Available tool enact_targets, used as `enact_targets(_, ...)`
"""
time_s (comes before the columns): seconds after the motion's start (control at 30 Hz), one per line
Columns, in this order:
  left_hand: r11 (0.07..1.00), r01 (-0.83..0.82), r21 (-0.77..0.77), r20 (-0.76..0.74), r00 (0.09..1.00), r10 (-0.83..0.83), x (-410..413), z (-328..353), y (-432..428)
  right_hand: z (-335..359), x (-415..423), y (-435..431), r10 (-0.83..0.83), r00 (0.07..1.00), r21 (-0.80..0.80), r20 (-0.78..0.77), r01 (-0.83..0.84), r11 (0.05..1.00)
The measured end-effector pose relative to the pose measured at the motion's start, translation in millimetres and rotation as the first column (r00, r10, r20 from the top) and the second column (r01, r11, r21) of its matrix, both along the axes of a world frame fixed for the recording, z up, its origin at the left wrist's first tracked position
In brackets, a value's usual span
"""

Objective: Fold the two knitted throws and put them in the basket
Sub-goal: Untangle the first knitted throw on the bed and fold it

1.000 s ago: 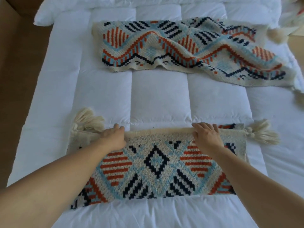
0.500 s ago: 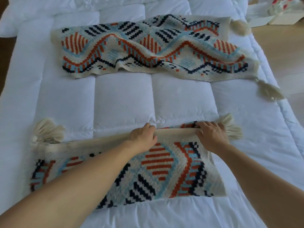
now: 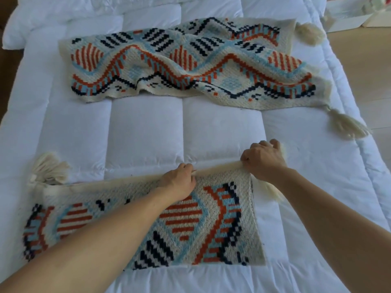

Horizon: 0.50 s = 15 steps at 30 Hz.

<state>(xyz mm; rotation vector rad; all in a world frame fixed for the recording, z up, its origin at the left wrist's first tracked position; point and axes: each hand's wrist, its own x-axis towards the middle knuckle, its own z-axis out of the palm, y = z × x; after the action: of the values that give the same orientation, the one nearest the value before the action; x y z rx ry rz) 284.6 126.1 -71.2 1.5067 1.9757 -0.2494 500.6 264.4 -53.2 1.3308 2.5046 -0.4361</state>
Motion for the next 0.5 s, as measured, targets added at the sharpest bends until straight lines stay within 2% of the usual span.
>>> enact_targets(0.07,0.999,0.021,-0.039,-0.018,1.000,-0.022,3.6,1.4,5.5,-7.9,-6.3,-1.5,0.010,0.999,-0.015,0.041,-0.010,1.000)
enact_targets(0.13,0.996,0.060,-0.062,-0.032,0.998,-0.062,8.9,3.1,13.8,-18.0,-5.4,-9.5,-0.012,1.000,-0.024,0.014,0.012,1.000)
enact_targets(0.2,0.993,0.099,-0.065,-0.014,0.995,-0.100,15.8,4.3,23.3,-21.7,1.0,-22.3,-0.079,0.991,0.025,-0.107,0.082,0.996)
enact_targets(0.3,0.988,0.152,-0.033,0.036,0.988,-0.151,31.8,7.0,38.5,-14.3,13.5,-47.4,-0.227,0.916,0.075,-0.330,0.265,0.961)
enact_targets(0.43,0.985,0.162,0.065,0.089,0.982,-0.168,56.1,8.1,55.4,-11.0,33.8,-91.0,-0.441,0.799,-0.162,-0.410,0.412,0.897)
enact_targets(0.5,0.974,0.204,0.099,0.061,0.976,-0.210,66.6,7.2,60.1,-11.2,47.5,-114.2,-0.542,0.750,-0.258,-0.379,0.477,0.840)
